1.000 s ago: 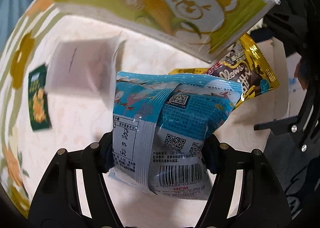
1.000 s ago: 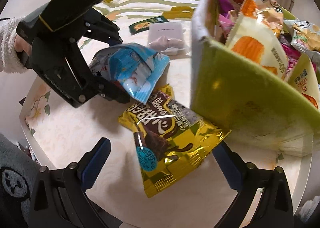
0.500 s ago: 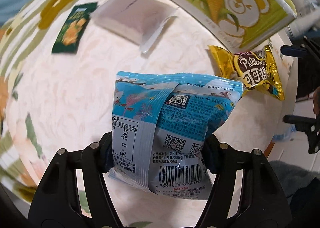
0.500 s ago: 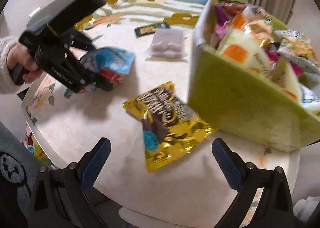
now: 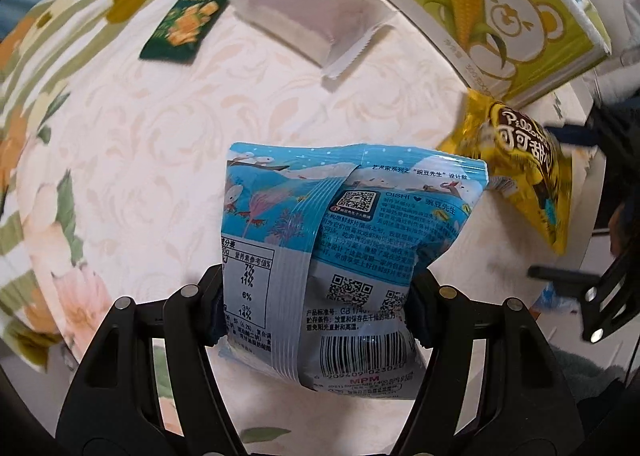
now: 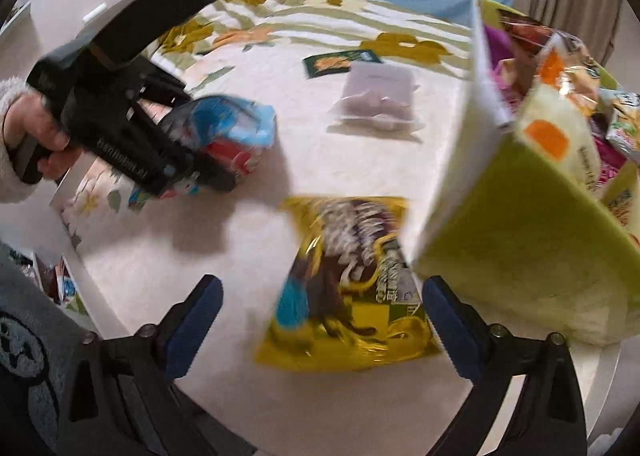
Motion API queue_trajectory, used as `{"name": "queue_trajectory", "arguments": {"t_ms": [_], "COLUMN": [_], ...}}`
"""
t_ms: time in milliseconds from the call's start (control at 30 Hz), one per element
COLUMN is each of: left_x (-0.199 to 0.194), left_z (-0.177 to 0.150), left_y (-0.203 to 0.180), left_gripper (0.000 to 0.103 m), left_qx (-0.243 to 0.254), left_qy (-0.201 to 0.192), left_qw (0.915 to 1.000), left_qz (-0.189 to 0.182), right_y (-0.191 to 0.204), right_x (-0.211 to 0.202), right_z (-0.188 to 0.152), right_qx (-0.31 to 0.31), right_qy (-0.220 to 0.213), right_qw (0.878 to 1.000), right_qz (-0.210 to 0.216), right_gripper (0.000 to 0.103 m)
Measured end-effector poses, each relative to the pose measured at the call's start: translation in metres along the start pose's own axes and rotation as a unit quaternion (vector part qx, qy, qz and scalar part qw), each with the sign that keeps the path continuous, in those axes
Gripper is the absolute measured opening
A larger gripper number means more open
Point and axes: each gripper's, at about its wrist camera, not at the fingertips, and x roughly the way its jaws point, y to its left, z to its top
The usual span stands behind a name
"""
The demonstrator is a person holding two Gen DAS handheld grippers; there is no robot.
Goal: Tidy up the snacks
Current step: 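Grasp the blue MPM bag with left tool while right tool grasps the gold Pillows bag, then carry both bags over the box and open both tools to drop them inside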
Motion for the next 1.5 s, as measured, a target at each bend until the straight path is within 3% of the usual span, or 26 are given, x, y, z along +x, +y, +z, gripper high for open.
{"name": "queue_trajectory", "arguments": {"t_ms": [133,400,500,567,967,1300,1500], "left_x": [-0.001,-0.002,-0.002,-0.004,-0.03,-0.115,-0.163], "left_z": [-0.003,-0.008,-0.01,-0.014,-0.038,-0.045,-0.013], "left_y": [0.003,0.006,0.006,0.006,0.023,0.011,-0.017], "left_gripper": [0.065,0.064,0.062,0.062,0.058,0.058,0.058], "left_qx": [-0.022,-0.057,-0.069,-0.082,-0.133,-0.144,-0.125], "left_qy": [-0.007,-0.021,-0.021,-0.023,-0.06,-0.138,-0.192], "left_qw": [0.9997,0.9981,0.9973,0.9963,0.9892,0.9792,0.9728], "left_qz": [0.0,0.008,0.013,0.013,0.015,0.037,0.032], "right_y": [0.004,-0.018,-0.019,-0.02,-0.014,0.015,0.009], "right_x": [0.01,0.018,0.024,0.028,0.02,-0.048,-0.11], "right_z": [-0.002,0.013,0.018,0.02,0.024,0.044,0.053], "right_qx": [0.007,0.129,0.155,0.169,0.185,0.183,0.19], "right_qy": [0.015,0.003,0.012,0.021,0.019,-0.054,-0.11], "right_qw": [1.0,0.992,0.988,0.985,0.982,0.981,0.975], "right_qz": [-0.006,0.012,0.003,-0.01,-0.039,-0.03,-0.043], "right_gripper": [0.088,0.084,0.07,0.066,0.055,0.054,0.054]}}
